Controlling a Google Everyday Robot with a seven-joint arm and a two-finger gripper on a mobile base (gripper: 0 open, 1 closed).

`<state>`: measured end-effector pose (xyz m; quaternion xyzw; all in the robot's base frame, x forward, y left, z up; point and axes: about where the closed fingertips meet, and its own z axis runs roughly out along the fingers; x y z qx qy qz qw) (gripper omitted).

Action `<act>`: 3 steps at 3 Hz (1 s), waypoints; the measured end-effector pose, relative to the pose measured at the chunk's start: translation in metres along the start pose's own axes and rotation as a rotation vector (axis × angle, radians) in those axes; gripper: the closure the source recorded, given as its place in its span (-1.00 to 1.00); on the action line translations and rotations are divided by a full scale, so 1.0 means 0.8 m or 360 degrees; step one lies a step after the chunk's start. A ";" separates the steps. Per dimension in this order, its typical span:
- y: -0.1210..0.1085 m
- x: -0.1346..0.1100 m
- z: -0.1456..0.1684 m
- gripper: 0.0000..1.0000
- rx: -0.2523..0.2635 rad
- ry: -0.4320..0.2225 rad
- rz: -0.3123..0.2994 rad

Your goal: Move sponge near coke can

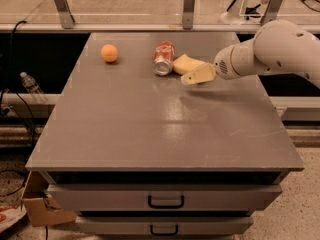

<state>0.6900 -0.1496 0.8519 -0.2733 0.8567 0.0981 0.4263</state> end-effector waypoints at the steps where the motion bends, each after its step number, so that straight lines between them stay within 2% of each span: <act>1: 0.000 0.000 0.000 -1.00 0.0000 0.0000 0.0000; 2: -0.011 0.007 -0.021 -1.00 0.0031 0.0005 -0.0024; 3: -0.033 0.031 -0.068 -1.00 0.0127 0.0015 0.0021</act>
Offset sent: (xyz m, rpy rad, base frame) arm -0.0218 -0.0429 0.0172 -0.0510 -0.0276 -0.0212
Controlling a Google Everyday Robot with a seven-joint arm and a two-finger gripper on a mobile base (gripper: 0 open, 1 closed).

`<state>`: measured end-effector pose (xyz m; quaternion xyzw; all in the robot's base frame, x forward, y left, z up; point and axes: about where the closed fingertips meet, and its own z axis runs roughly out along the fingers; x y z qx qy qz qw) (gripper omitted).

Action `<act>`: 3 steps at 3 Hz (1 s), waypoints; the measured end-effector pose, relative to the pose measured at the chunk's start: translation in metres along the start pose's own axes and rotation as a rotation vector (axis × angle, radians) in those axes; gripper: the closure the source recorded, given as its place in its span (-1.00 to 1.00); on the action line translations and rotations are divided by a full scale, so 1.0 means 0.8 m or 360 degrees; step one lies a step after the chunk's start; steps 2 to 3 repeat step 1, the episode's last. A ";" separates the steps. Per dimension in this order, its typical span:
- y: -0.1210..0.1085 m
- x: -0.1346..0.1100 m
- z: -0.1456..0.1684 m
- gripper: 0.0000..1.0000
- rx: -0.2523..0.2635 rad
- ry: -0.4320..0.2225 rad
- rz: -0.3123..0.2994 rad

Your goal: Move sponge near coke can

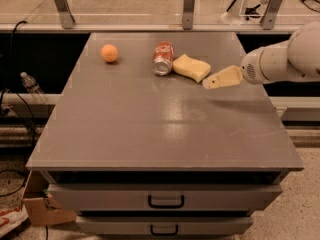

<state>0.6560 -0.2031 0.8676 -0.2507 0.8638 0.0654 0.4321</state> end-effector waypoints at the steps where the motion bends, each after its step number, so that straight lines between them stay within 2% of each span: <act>1: -0.019 0.026 -0.047 -1.00 0.0106 0.0014 0.0057; 3: -0.019 0.026 -0.047 -1.00 0.0106 0.0014 0.0057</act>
Offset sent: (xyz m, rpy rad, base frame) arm 0.0000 0.0000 0.0000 0.0000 0.0000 0.0000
